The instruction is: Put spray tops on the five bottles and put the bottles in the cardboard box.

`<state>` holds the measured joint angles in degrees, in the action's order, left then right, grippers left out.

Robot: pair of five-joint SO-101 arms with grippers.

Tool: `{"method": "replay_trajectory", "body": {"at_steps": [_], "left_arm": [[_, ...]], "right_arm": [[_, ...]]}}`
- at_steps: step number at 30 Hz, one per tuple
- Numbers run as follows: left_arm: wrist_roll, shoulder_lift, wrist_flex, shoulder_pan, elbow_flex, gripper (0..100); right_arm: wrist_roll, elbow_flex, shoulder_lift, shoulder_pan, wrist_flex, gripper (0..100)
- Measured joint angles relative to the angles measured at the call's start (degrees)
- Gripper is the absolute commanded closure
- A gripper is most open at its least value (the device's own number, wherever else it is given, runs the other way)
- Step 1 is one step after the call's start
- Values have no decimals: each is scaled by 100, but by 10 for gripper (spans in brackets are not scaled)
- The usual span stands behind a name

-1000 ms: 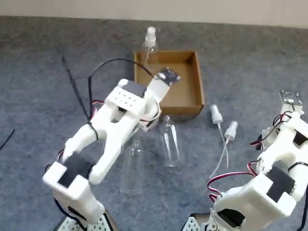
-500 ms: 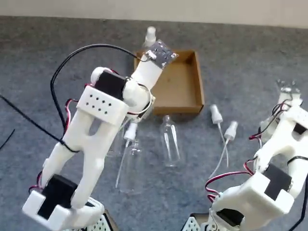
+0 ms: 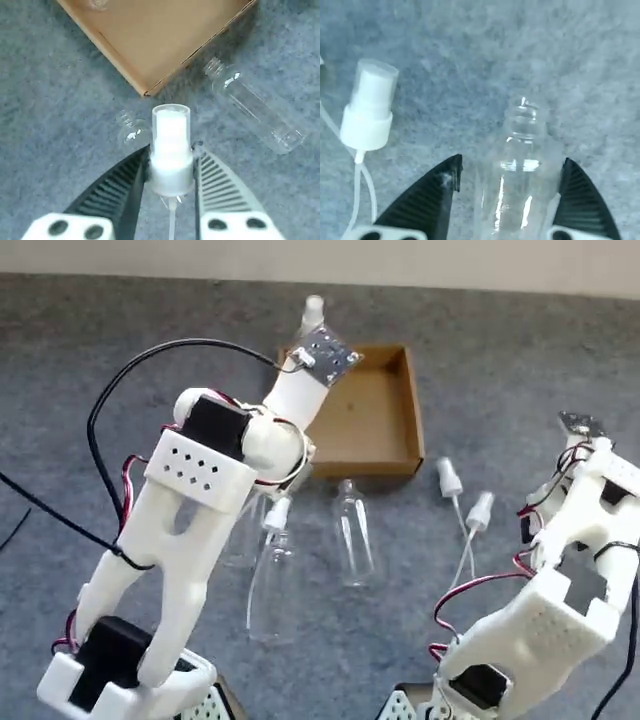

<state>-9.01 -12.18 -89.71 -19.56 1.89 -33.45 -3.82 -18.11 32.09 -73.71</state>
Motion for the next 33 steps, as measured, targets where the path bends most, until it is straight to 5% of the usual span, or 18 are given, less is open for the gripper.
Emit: {"method": "replay_trajectory", "body": {"at_steps": [20,33], "left_arm": [[0,0,0,0,0,948],[0,-1521,-229,431,0,950]], "right_arm": [[281,334,290,-369,-123,968],[1591,132,4598,-3226,-1169,980]]}}
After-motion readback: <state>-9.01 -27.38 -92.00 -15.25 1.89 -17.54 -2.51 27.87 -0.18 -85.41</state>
